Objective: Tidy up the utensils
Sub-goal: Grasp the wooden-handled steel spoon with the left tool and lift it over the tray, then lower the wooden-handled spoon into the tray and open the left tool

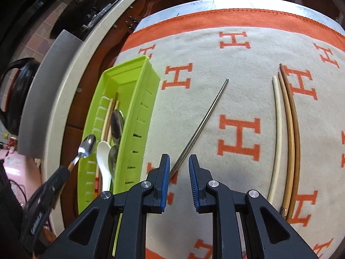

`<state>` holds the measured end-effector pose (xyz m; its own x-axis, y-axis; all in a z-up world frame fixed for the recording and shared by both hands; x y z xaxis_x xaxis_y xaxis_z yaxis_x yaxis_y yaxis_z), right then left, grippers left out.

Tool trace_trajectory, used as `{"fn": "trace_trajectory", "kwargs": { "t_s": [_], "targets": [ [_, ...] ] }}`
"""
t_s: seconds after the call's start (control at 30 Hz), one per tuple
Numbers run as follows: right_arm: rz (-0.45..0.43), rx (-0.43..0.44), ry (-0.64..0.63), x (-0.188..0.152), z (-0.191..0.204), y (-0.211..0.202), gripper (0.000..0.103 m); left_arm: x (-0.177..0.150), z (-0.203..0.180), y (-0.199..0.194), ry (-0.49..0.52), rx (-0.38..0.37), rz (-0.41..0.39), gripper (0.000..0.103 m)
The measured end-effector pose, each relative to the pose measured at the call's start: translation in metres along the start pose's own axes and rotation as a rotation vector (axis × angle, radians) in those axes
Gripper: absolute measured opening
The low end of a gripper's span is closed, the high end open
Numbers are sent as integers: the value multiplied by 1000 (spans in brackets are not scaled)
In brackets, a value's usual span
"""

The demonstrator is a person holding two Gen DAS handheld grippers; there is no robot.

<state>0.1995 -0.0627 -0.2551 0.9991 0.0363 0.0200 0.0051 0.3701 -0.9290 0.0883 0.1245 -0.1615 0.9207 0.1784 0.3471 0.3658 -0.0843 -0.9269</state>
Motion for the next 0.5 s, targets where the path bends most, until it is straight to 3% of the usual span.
{"fn": "trace_trajectory", "kwargs": {
  "t_s": [0.27, 0.33, 0.5],
  "targets": [
    [-9, -182, -20, 9, 11, 19, 18, -14, 1, 7, 4, -44, 23, 5],
    [-23, -235, -35, 11, 15, 21, 14, -17, 0, 4, 10, -53, 18, 5],
    [-44, -246, -34, 13, 19, 22, 7, -27, 0, -10, -7, -88, -3, 5]
  ]
}}
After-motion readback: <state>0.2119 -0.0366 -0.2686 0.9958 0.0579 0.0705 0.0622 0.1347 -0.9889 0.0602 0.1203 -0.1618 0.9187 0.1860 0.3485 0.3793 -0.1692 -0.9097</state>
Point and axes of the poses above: each gripper's, at about its wrist camera, not at the fingertips, and y roughly the way its jaws point, z to its left, x to its top, the point moved 5 cm from there along y, roughly the way its jaws point, and after that the axes turned 10 degrees about z, right-handed, at the moved point
